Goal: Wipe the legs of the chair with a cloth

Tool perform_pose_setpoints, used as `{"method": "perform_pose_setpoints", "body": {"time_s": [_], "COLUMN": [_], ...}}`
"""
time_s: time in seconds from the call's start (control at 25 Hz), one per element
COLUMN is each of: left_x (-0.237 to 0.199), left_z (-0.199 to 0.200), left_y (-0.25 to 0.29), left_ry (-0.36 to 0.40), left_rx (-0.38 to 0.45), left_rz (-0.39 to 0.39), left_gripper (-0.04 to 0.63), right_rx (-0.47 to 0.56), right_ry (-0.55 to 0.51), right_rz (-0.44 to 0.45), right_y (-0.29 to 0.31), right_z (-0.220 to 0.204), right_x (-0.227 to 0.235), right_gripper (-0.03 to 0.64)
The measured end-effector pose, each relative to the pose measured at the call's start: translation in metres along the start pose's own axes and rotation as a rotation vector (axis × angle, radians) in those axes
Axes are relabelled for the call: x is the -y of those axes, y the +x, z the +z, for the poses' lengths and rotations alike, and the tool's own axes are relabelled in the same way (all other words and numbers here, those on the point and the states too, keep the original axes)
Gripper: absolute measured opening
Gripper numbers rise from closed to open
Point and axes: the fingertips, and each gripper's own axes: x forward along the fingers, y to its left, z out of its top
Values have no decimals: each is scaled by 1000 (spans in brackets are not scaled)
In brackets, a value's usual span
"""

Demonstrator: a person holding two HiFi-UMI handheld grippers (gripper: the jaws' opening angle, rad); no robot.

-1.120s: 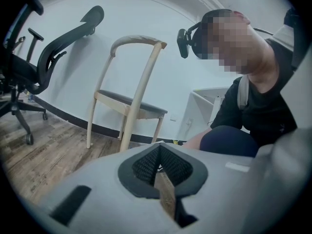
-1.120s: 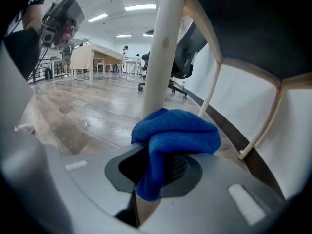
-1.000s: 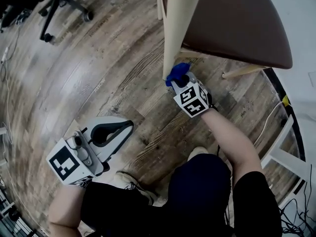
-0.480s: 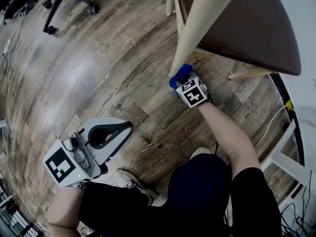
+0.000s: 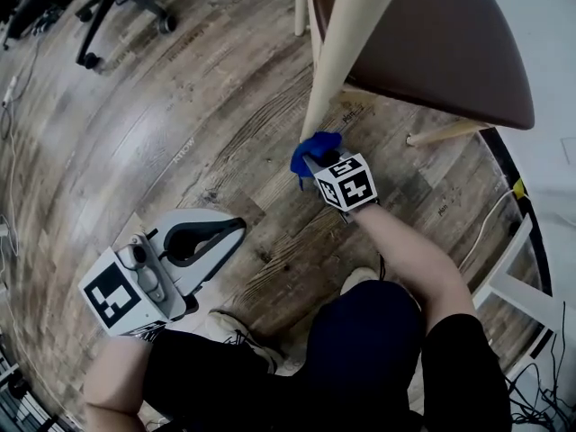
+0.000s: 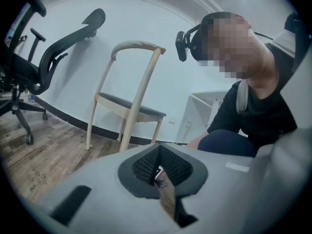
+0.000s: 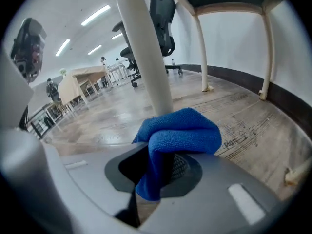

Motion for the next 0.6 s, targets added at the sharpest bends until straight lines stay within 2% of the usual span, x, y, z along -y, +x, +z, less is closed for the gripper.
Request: {"method": "perform_pose_setpoints", "body": {"time_s": [0.2, 0.36, 0.6], "left_x": [4, 4, 8], "left_z": [-3, -3, 1], "left_y": [-1, -6, -14], "left_ry": [7, 13, 17], "left_rx": [-12, -13, 3], "left_rz": [1, 9, 5], "left_gripper": [-3, -3, -3], "right_rx": [41, 141, 321], "right_ry": [215, 441, 605], "right_rz": [92, 159, 250], "right_y": [5, 7, -24], "right_z": [13, 36, 100], "right_x": [-23, -38, -60], "right_gripper": [64, 64, 64]}}
